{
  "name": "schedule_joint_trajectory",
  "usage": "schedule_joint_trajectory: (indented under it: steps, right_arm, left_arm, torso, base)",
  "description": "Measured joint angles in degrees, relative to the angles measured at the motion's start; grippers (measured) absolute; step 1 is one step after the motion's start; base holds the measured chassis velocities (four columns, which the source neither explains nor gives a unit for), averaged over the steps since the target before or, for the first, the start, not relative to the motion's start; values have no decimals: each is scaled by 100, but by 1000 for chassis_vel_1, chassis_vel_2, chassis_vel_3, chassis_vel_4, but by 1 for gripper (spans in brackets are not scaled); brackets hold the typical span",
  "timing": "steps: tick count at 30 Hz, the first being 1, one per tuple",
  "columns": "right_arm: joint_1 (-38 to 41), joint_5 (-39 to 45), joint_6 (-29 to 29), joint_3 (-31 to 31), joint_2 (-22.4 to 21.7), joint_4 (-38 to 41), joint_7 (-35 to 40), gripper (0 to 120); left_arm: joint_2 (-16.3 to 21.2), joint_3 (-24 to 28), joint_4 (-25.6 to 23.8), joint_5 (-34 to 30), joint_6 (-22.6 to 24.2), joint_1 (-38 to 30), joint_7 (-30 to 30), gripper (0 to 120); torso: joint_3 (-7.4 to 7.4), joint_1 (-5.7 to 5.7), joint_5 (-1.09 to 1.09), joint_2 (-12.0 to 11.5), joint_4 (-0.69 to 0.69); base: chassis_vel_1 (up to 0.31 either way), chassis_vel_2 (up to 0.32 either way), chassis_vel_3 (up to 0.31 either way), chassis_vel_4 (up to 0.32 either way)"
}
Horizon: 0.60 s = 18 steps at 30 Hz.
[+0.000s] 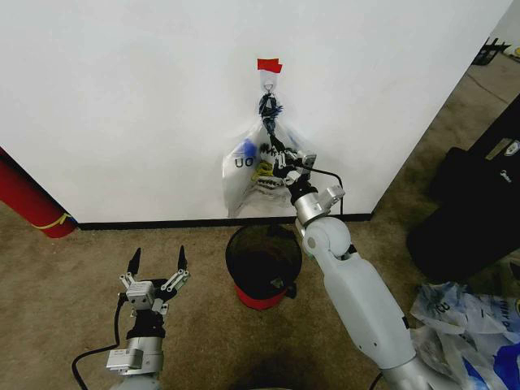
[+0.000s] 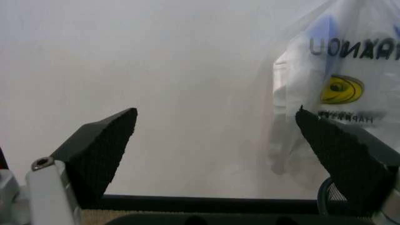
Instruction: Pick up the garbage bag from the wall and place it over the trash bin.
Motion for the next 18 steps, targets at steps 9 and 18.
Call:
schedule_joint_trajectory:
  steps: [9,18]
  right_arm:
    - [-809,-270,167,168,-110,299,-426,0]
    - [-1898,-745,403,437,-257,914,-836,0]
  left_arm:
    - [19,-19,10,-6,-11,44,0,100]
    - [16,54,12,4,-13,21,4,100]
  torso:
    - [-1,0,1,0,0]
    - [-1,0,1,-1,0]
  base:
    - [0,0,0,0]
    - [0,0,0,0]
